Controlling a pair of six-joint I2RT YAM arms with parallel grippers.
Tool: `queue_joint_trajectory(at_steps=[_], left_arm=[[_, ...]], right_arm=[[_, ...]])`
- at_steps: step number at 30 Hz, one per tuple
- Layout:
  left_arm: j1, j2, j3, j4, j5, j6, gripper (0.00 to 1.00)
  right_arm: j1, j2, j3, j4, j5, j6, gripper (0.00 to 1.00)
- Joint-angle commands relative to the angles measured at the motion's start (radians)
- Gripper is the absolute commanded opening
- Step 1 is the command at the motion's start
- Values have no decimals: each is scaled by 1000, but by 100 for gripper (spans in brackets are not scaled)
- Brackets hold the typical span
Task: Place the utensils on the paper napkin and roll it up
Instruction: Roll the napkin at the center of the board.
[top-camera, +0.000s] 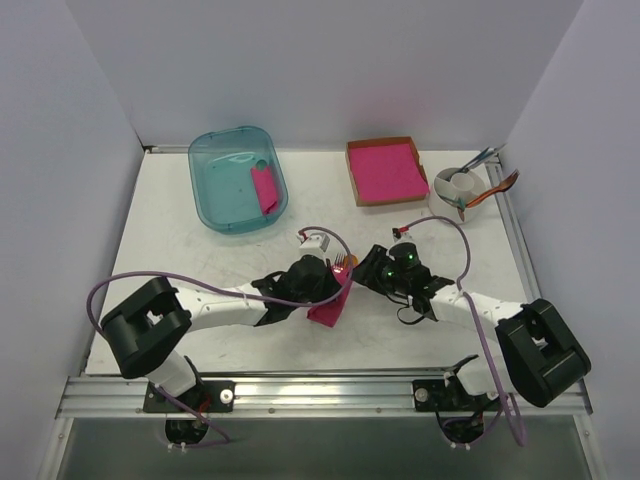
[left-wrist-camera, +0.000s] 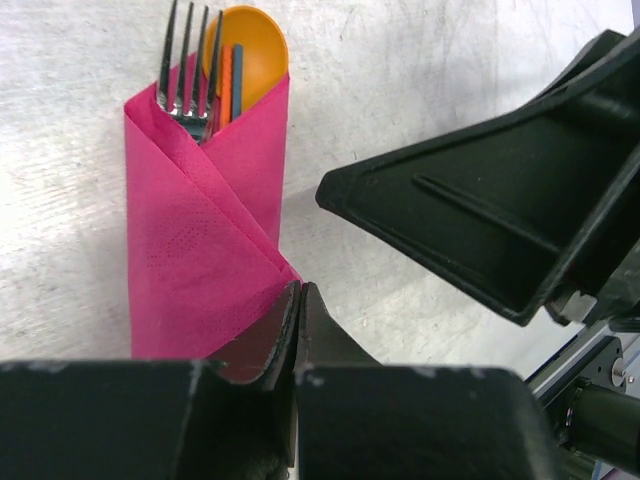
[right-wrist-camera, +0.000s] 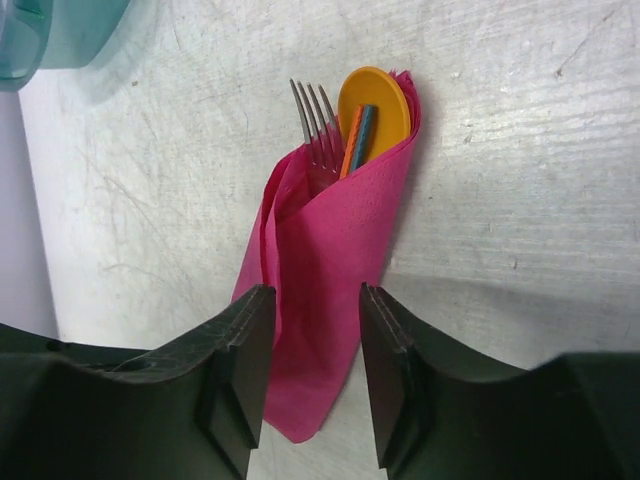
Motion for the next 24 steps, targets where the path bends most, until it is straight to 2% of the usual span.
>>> queue_joint_trajectory(at_steps=[1,7,14,24], left_arm=[[-16,21,1,83,-14,-4,2],[-28,10,-19,120,-28,13,2],[-34,-6,-29,148,-26,48,3],[-43,-26,-43,169,-20,88,2]], right_arm=[[-34,-38,-8,-20,-99,43,40],[-60,-10,18,-16,-205,96,42],[-57,91,29,76,-311,162,42],[-59,165,34,181,-379,229,41]])
